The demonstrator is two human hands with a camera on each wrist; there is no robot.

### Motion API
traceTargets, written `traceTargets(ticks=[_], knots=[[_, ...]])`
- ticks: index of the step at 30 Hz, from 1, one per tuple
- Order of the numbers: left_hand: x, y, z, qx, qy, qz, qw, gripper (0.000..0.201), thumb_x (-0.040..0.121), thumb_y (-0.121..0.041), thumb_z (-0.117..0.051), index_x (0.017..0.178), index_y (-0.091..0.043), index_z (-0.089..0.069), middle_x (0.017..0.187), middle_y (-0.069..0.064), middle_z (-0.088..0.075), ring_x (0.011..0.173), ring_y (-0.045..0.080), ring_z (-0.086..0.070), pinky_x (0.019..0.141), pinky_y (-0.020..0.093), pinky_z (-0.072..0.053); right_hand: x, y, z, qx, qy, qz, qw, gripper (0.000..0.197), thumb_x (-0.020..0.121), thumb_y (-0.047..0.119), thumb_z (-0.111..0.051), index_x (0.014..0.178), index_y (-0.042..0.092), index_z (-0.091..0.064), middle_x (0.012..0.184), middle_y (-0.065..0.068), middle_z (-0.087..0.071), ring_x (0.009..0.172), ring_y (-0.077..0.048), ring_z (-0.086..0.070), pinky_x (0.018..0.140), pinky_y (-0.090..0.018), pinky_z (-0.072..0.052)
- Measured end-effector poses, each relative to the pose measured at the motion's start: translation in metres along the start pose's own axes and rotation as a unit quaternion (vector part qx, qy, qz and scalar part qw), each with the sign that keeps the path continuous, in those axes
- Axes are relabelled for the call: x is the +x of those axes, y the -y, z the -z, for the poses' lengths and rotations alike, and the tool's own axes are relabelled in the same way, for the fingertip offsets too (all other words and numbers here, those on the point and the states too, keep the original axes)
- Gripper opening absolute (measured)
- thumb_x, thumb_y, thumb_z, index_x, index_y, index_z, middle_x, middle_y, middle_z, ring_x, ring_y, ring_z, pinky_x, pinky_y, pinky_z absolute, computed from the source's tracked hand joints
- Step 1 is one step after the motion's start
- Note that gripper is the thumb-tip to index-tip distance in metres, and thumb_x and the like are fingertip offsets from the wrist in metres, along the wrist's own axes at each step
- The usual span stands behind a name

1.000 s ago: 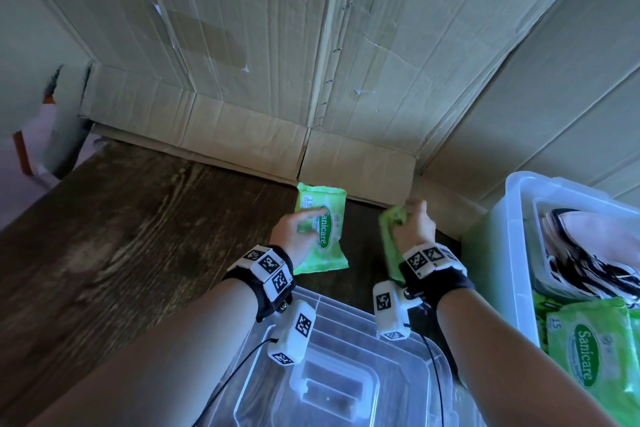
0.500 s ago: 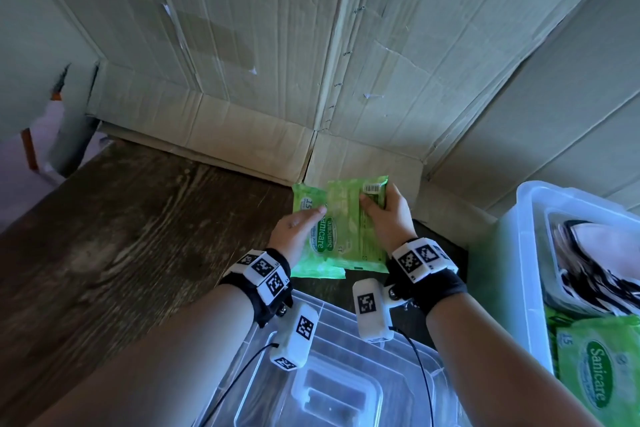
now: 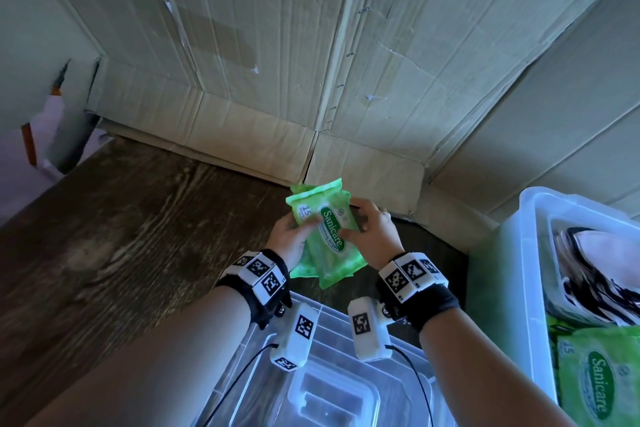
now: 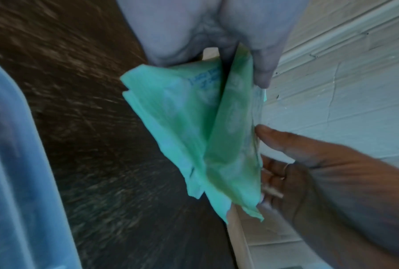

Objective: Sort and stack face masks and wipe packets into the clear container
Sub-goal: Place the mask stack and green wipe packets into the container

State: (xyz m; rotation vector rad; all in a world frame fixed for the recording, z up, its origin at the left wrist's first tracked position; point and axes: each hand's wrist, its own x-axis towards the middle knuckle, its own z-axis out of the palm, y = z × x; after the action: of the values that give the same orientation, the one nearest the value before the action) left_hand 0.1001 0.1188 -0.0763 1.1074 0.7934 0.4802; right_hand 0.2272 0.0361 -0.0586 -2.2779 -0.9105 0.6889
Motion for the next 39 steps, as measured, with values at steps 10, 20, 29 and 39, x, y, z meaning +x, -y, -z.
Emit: traceTargets(ticks=[10, 20, 29, 39], knots=[[-0.004, -0.006, -0.009, -0.018, -0.012, -0.015, 1.0, 0.022, 0.088, -0.005, -0.059, 0.098, -0.022, -0.052, 0.094, 0.001, -0.067, 0.091, 0.021, -0.068, 0.068, 0.024, -0.055, -0.004, 0.0, -0.008, 0.194, -0.004, -0.041, 0.98, 0.026, 0.084, 0.023, -0.067, 0.102, 0.009, -0.054, 0.099, -0.012, -0.067, 0.087, -0.028, -0.066, 0.08, -0.049, -0.054], [0.008, 0.007, -0.009, -0.002, -0.033, 0.043, 0.999, 0.114, 0.054, -0.036, -0.063, 0.149, -0.003, -0.009, 0.123, 0.007, -0.056, 0.097, 0.01, -0.061, 0.083, 0.021, -0.05, -0.008, -0.013, -0.006, 0.359, 0.117, -0.08, 0.922, 0.075, 0.059, 0.009, -0.084, 0.122, 0.017, -0.046, 0.116, -0.014, -0.063, 0.1, -0.03, -0.063, 0.082, -0.041, -0.055], [0.013, 0.01, 0.009, 0.17, -0.065, -0.069, 0.981, 0.131, 0.062, 0.007, -0.079, 0.146, -0.029, 0.015, 0.145, 0.01, -0.027, 0.13, 0.022, -0.036, 0.106, 0.033, -0.033, -0.006, -0.009, 0.018, -0.151, 0.002, 0.028, 0.988, 0.06, 0.058, 0.019, -0.08, 0.113, 0.018, -0.059, 0.099, -0.005, -0.066, 0.093, -0.024, -0.061, 0.07, -0.024, -0.044], [0.017, 0.007, -0.001, 0.601, 0.118, -0.094, 0.785, 0.082, 0.074, -0.004, -0.074, 0.142, -0.025, -0.035, 0.153, 0.007, -0.011, 0.122, 0.021, -0.049, 0.096, 0.028, -0.046, -0.019, -0.035, -0.002, -0.154, -0.014, 0.037, 0.987, 0.091, 0.063, 0.017, -0.081, 0.14, 0.022, -0.033, 0.127, -0.012, -0.036, 0.115, -0.026, -0.046, 0.098, -0.027, -0.037]])
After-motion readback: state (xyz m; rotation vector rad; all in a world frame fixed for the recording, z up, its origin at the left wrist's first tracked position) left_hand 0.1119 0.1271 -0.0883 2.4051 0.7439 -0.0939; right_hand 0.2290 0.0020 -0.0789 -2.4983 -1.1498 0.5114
